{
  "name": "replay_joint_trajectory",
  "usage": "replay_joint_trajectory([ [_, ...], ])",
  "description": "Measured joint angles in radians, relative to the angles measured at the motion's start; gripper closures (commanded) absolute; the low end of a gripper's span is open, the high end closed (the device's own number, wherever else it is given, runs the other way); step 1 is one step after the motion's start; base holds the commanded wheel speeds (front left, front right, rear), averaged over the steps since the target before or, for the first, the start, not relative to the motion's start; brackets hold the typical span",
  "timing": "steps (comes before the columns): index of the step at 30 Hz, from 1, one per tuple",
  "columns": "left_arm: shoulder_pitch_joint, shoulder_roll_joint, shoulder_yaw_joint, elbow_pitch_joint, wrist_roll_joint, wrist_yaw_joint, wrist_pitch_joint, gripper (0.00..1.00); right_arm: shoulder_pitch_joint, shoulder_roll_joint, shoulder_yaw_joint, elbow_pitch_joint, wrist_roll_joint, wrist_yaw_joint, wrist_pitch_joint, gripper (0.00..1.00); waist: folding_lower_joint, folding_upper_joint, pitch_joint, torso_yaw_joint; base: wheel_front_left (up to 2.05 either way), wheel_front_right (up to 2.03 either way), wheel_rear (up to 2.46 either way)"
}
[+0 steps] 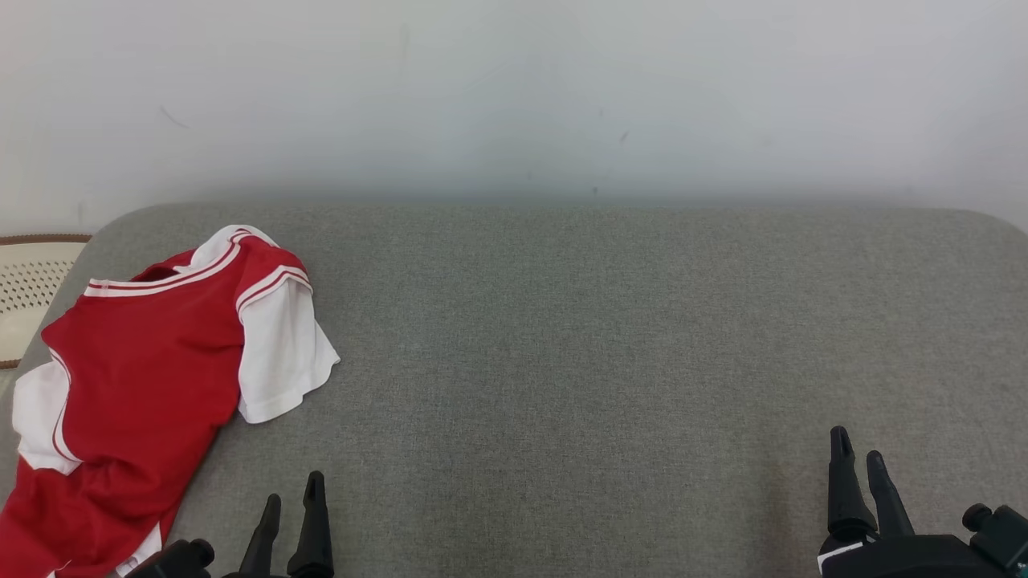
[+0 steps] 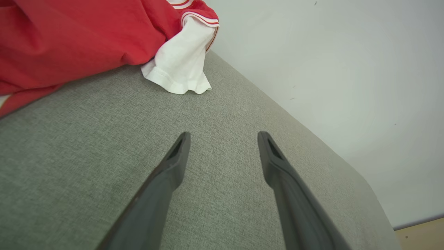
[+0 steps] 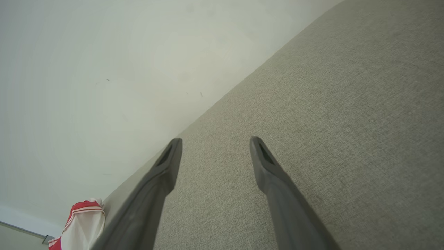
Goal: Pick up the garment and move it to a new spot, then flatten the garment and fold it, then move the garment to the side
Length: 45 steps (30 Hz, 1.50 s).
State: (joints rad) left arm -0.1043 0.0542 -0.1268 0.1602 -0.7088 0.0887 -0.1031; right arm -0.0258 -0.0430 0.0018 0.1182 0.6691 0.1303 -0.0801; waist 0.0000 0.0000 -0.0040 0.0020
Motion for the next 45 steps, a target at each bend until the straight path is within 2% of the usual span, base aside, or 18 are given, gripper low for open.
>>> replay_joint_trajectory([
  [16, 0.003, 0.007, -0.031, -0.036, 0.192, 0.046, -0.045, 0.00, 0.019, -0.001, 0.027, -0.041, -0.194, 0.000, -0.022, 0.00, 0.0000, 0.0000, -0.001, 0.005, 0.00, 0.00, 0.00],
  [28, 0.019, 0.014, -0.038, -0.071, 0.288, 0.073, -0.073, 0.00, 0.035, -0.001, 0.035, -0.070, -0.302, 0.000, -0.035, 0.00, 0.0000, 0.0000, -0.004, 0.006, 0.00, 0.00, 0.00],
  [45, 0.038, 0.022, -0.051, -0.104, 0.426, 0.101, -0.107, 0.00, 0.053, -0.002, 0.036, -0.112, -0.390, 0.000, -0.016, 0.00, 0.0000, 0.0000, -0.010, 0.009, 0.00, 0.00, 0.00],
])
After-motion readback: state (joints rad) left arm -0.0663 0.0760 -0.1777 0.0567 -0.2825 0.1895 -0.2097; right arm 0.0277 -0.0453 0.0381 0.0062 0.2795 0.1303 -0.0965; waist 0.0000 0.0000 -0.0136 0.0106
